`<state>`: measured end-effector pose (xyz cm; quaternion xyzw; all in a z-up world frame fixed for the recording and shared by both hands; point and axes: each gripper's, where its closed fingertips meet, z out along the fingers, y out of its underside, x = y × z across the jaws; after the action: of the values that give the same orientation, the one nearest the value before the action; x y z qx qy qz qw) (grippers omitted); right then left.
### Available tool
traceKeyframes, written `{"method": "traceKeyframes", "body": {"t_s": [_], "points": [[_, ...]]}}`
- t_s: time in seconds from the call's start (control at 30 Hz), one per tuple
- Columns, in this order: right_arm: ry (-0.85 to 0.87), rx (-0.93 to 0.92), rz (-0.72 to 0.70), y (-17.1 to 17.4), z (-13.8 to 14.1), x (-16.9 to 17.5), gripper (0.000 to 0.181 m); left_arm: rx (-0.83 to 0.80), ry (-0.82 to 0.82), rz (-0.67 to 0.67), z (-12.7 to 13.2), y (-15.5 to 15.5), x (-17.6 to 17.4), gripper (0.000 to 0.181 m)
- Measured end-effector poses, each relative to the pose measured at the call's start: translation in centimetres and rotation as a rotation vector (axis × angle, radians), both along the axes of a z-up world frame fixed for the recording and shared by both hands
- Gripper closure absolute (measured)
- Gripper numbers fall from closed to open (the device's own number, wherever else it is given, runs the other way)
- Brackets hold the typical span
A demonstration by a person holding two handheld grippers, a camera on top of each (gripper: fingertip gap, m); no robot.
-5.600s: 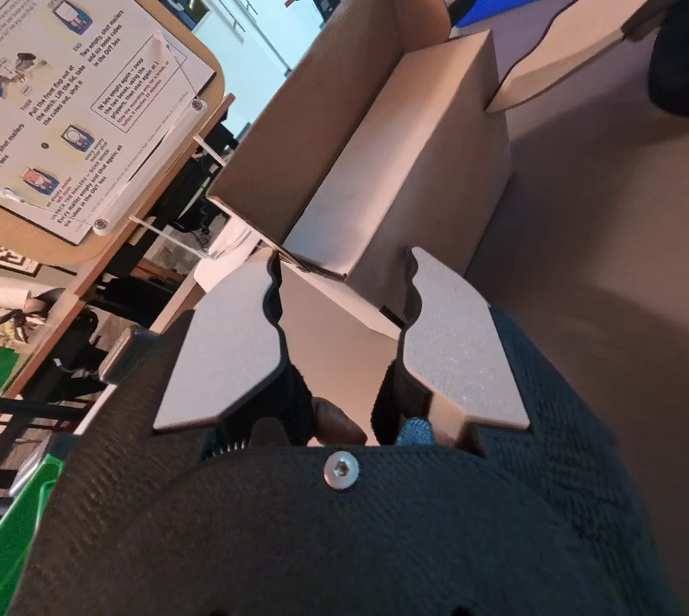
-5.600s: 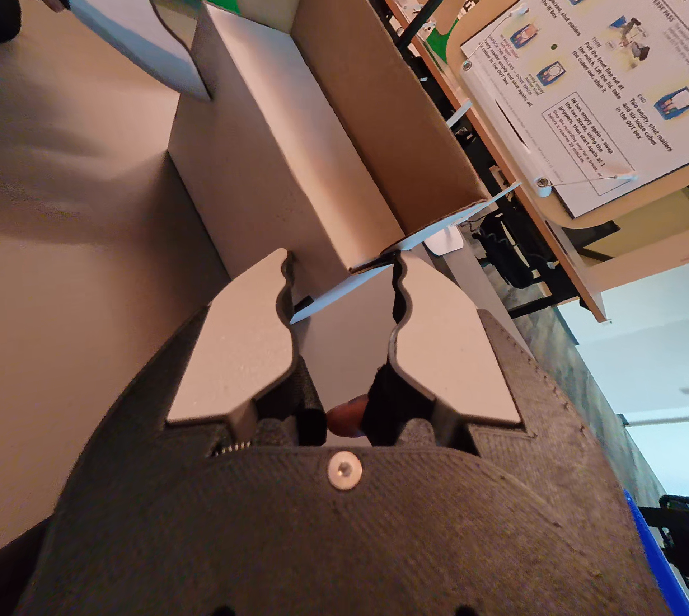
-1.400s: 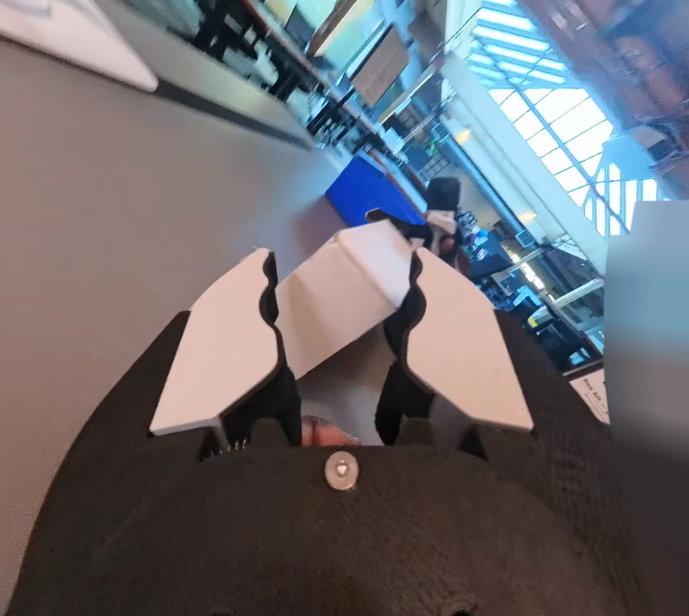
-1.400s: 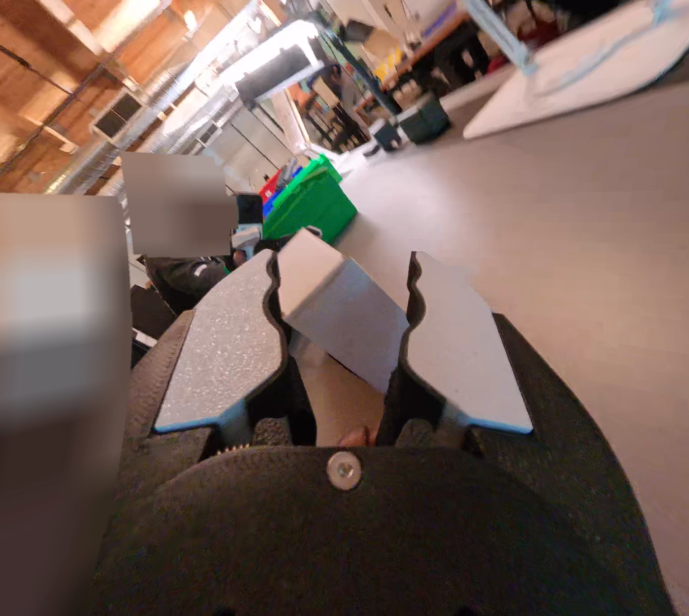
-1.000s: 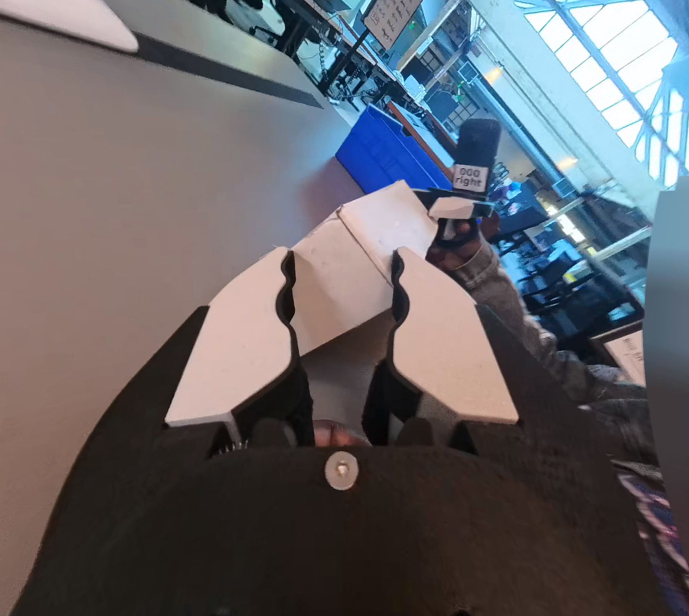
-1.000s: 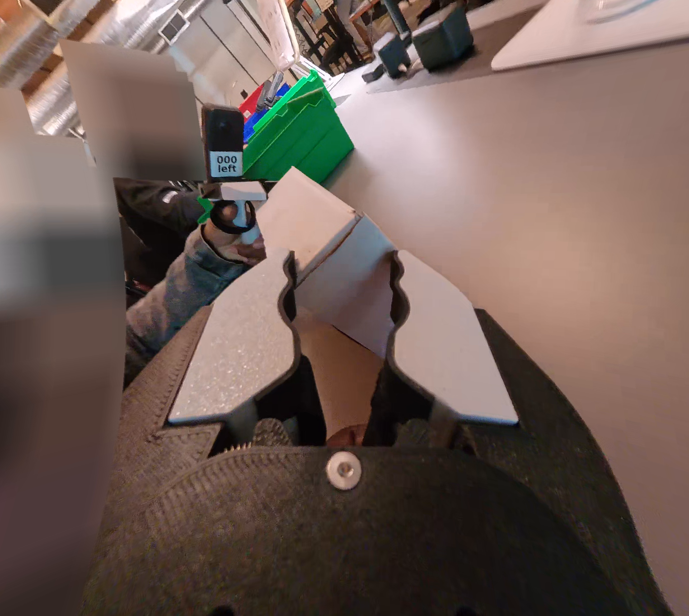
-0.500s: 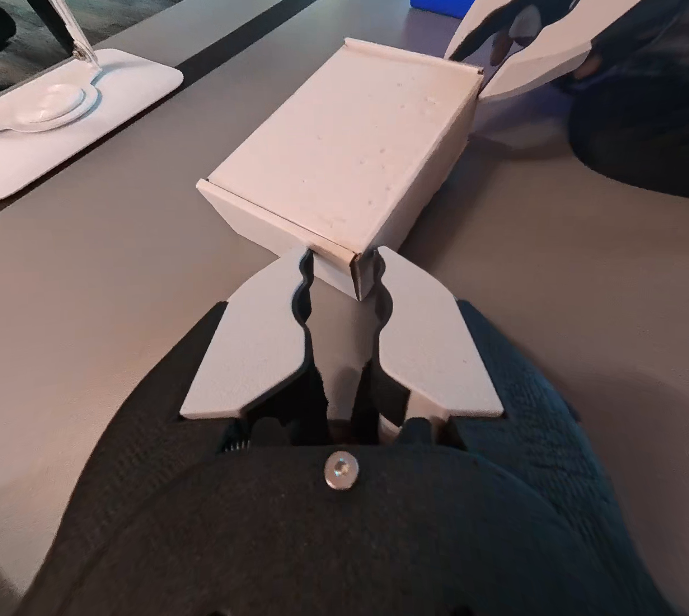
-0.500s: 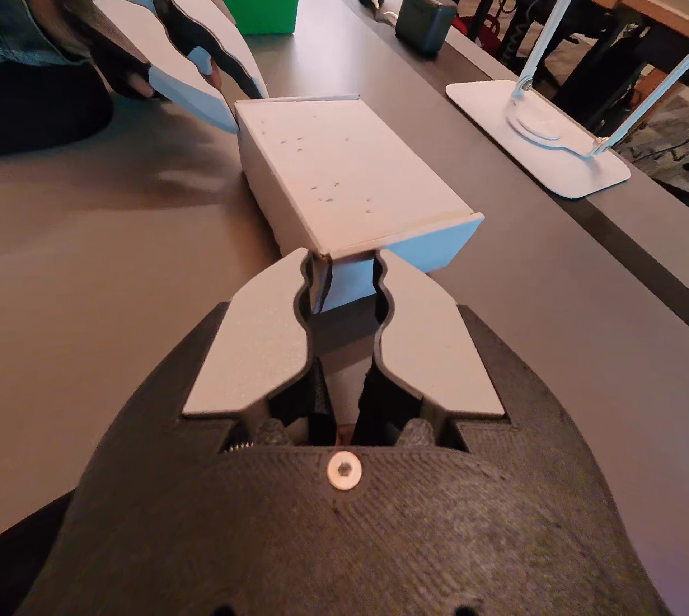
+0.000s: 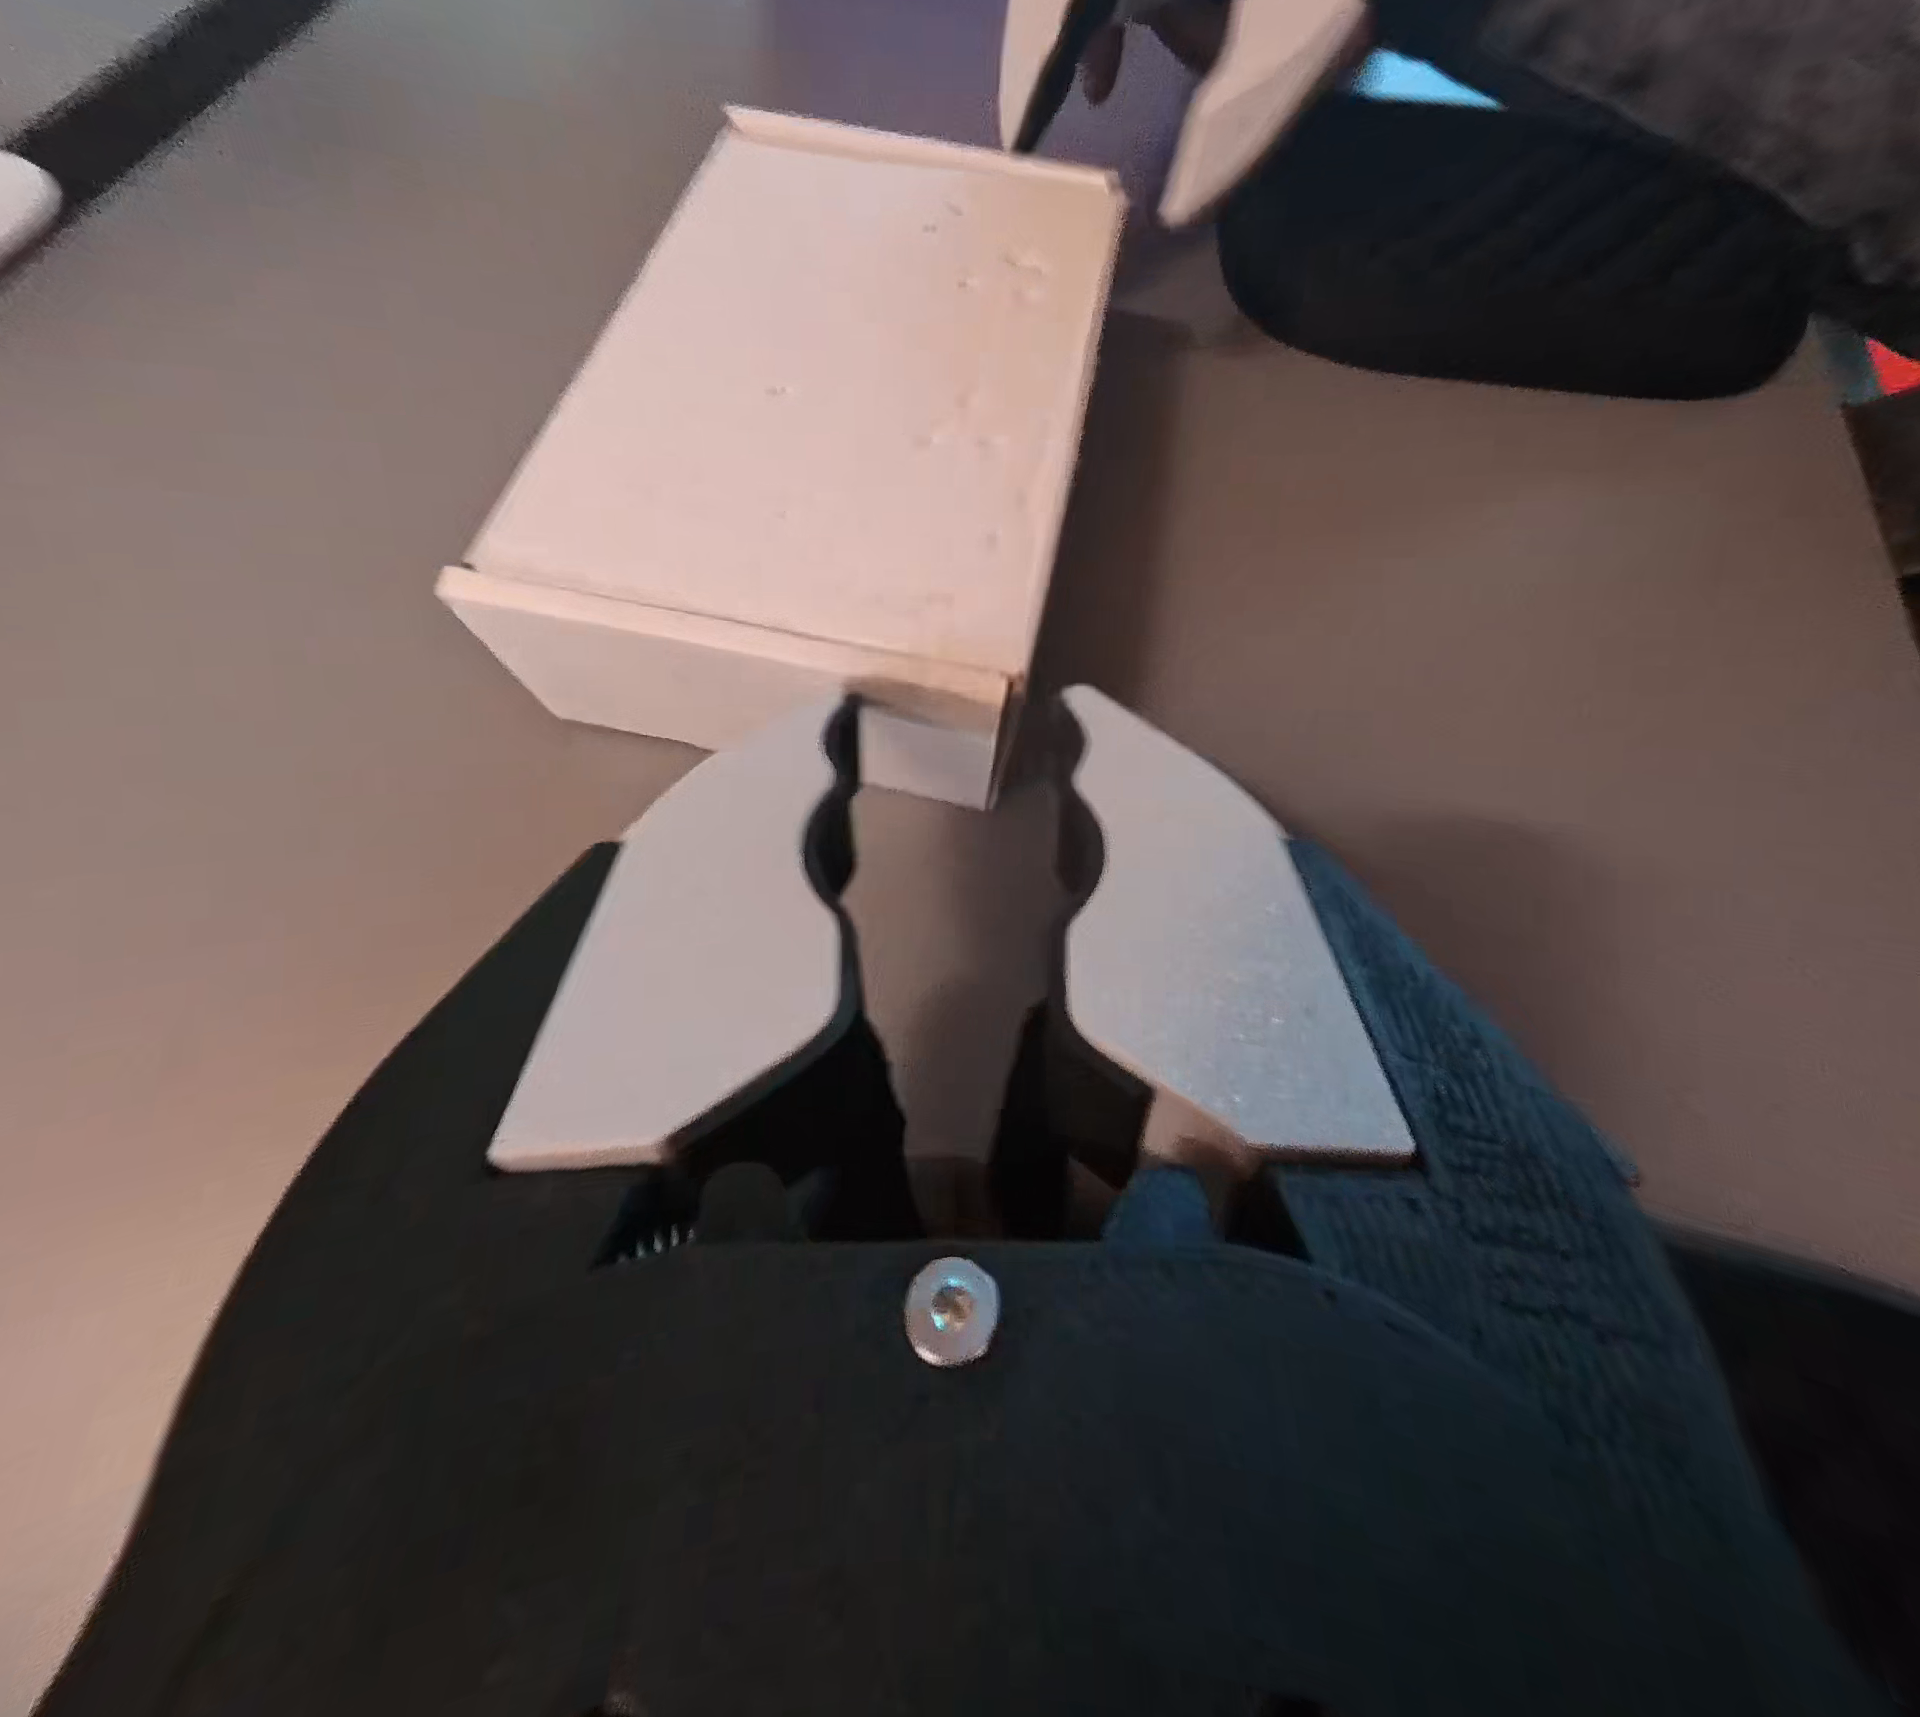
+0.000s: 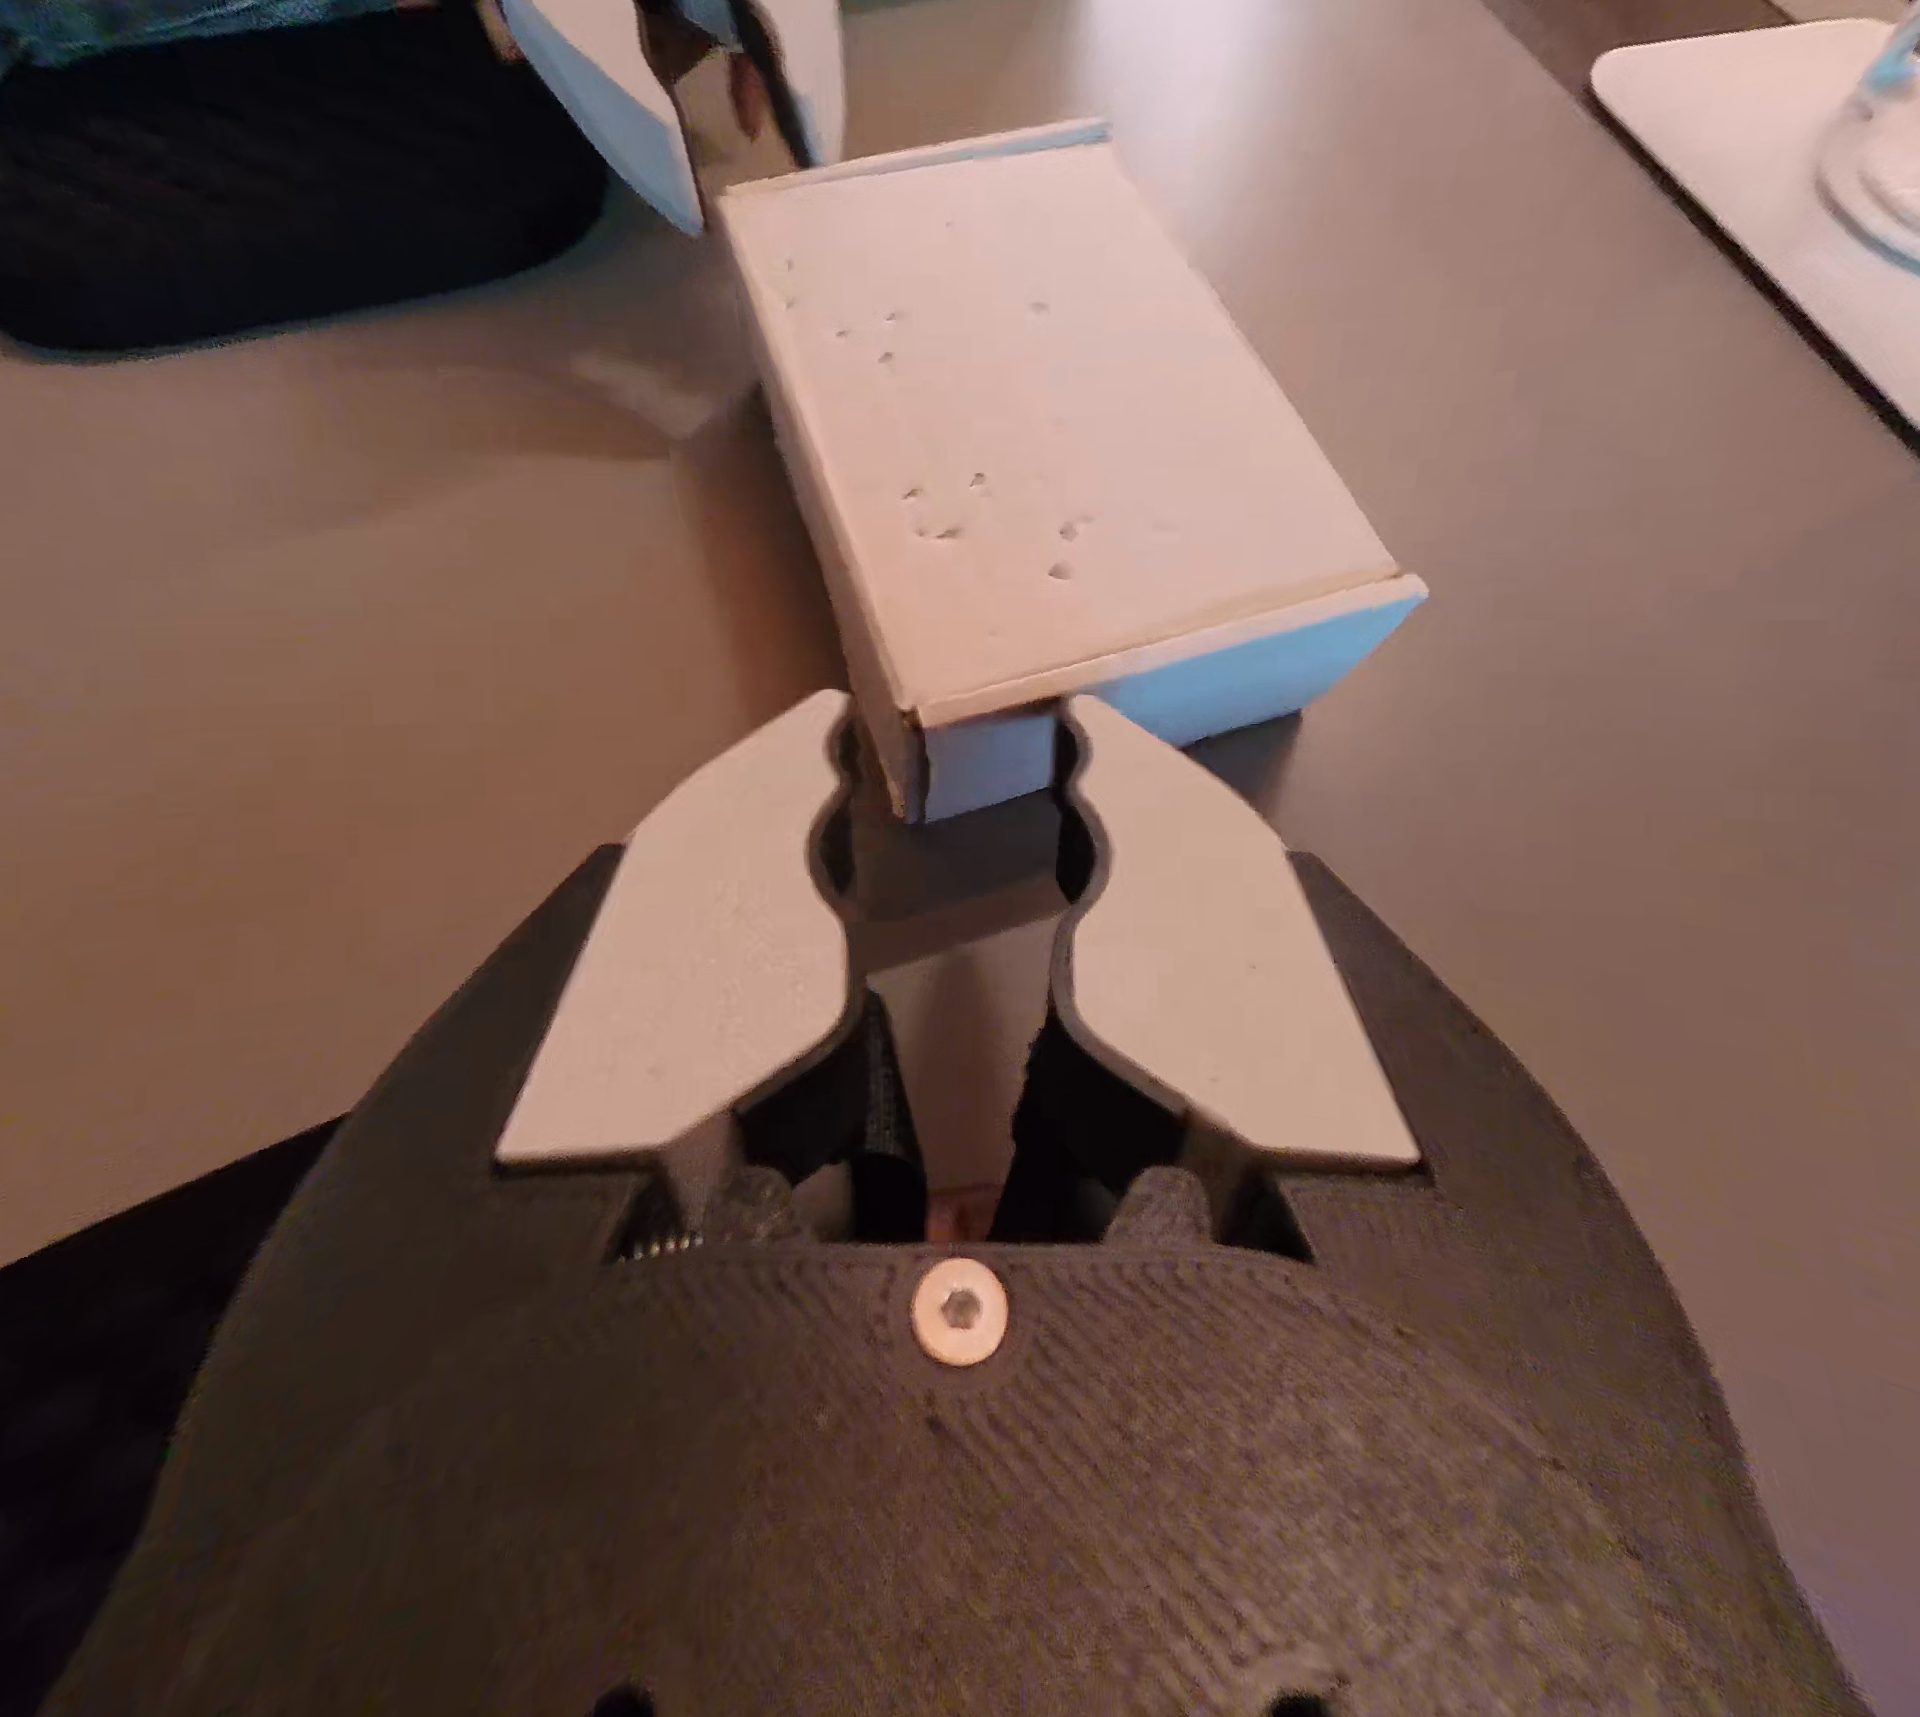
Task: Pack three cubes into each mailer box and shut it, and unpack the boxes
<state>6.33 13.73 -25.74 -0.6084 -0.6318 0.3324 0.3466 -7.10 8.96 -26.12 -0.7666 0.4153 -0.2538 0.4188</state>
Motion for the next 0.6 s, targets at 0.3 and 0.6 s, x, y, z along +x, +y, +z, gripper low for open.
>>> {"method": "traceKeyframes", "body": {"t_s": [0.3, 0.6], "points": [[-0.028, 0.071, 0.036, -0.3, 2.7, -1.9, 0.035, 0.381, -0.417, 0.362, 6.0, 5.3, -3.5, 0.048], [-0.642, 0.074, 0.207, 1.1, -0.7, -5.5, 0.035, 0.343, -0.453, 0.392, 5.8, 5.6, -4.1, 0.049]]}}
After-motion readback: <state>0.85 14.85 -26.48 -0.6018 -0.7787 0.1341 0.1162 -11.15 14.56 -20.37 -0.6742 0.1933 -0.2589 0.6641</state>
